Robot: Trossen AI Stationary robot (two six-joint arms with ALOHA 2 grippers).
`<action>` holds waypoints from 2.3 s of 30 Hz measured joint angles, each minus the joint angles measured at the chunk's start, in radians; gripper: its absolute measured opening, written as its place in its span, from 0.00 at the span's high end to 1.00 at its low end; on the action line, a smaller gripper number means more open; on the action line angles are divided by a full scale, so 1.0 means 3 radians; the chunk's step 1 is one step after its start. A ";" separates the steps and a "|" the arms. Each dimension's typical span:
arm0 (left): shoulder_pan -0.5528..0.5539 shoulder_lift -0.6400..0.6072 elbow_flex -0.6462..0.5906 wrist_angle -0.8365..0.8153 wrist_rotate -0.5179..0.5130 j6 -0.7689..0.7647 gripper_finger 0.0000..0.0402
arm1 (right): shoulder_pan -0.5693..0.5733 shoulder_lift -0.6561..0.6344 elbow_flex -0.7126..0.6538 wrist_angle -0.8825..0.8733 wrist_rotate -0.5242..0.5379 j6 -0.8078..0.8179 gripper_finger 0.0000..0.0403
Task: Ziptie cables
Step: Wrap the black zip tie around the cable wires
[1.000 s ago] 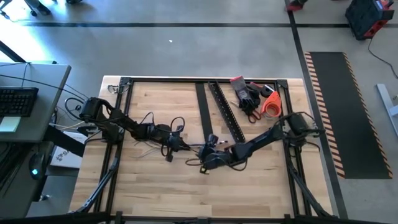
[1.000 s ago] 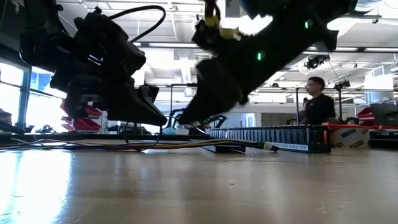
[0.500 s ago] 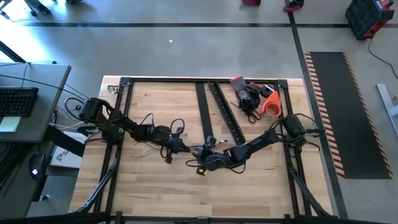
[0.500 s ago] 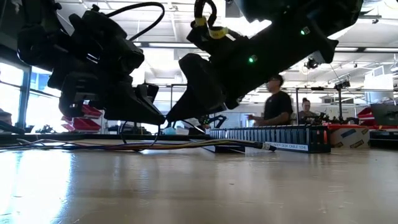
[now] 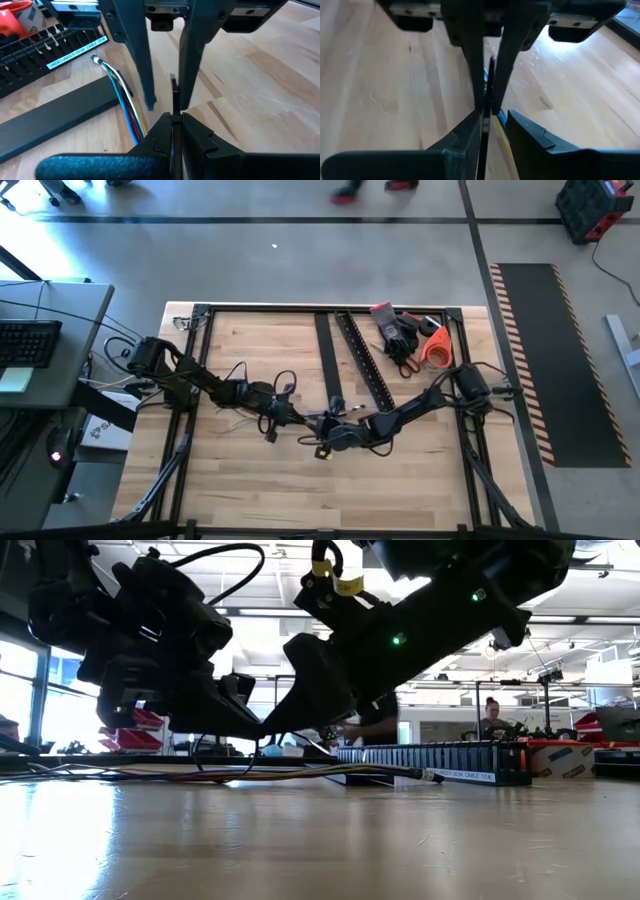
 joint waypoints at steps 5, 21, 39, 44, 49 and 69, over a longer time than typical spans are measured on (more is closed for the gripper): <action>0.0000 0.0000 0.0000 0.0000 0.0002 -0.0001 0.99 | 0.0001 0.0045 0.0000 0.0052 -0.0008 -0.0018 0.82; 0.0060 0.0000 0.0006 0.0003 0.0007 0.0109 0.99 | 0.0301 -0.0202 -0.0001 -0.0453 0.0392 0.0636 1.00; 0.0279 0.0005 0.0015 -0.0005 0.0219 0.0318 0.99 | 0.1362 -0.0463 0.0001 -0.2558 0.0621 0.3635 1.00; 0.0330 0.0017 -0.0006 -0.0091 0.0148 0.0328 0.99 | 0.1574 -0.0464 0.0086 -0.3256 0.0088 0.4313 0.99; 0.0381 0.0057 0.0000 -0.0122 0.0184 0.0327 0.99 | 0.1713 -0.0469 0.0434 -0.4317 -0.0269 0.4884 0.99; 0.0301 0.0072 0.0000 -0.0121 0.0207 0.0300 0.99 | 0.0346 -0.0444 -0.0250 -0.0369 0.0229 0.0666 0.71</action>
